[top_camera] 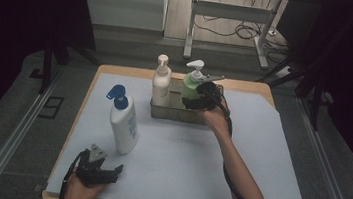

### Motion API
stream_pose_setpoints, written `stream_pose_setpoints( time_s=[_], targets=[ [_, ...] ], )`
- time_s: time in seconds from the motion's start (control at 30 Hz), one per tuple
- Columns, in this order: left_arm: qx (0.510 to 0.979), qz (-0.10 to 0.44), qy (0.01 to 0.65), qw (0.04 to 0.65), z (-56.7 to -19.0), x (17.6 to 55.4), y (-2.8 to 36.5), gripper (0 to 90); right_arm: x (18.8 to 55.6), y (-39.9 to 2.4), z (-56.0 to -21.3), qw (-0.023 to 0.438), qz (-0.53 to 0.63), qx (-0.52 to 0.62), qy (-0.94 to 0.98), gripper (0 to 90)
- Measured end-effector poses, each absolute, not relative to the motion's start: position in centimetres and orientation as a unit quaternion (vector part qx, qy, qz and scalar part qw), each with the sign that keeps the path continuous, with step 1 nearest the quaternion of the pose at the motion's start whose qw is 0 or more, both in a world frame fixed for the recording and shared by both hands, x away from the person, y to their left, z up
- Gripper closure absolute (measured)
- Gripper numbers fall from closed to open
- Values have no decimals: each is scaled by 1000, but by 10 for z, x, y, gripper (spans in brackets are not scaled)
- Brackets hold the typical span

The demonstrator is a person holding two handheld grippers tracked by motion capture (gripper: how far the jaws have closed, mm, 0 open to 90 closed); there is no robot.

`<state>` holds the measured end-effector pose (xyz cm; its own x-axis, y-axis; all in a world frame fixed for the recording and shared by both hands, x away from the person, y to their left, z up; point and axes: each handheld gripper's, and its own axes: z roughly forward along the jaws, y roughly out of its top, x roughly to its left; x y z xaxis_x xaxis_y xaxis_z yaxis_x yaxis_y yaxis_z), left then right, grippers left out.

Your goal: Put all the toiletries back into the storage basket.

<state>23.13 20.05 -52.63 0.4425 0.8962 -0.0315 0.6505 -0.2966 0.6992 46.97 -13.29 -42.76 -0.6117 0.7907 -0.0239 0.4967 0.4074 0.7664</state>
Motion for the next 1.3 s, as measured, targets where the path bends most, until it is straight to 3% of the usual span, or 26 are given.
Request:
stream_pose_setpoints(
  time_s=[0.43,0.77,1.0,1.1,1.3],
  targets=[
    [783,187,494,329,-526,231,200,121,451,-153,-426,176,389,387,817,157],
    [782,187,494,329,-526,231,200,121,442,-170,-429,162,378,393,822,431],
    [783,187,494,329,-526,231,200,121,443,-181,-429,181,366,408,817,777],
    [783,187,494,329,-526,231,200,121,447,-184,-430,177,368,427,807,879],
    [783,187,494,329,-526,231,200,121,458,-182,-440,190,349,449,800,897]
  ],
)
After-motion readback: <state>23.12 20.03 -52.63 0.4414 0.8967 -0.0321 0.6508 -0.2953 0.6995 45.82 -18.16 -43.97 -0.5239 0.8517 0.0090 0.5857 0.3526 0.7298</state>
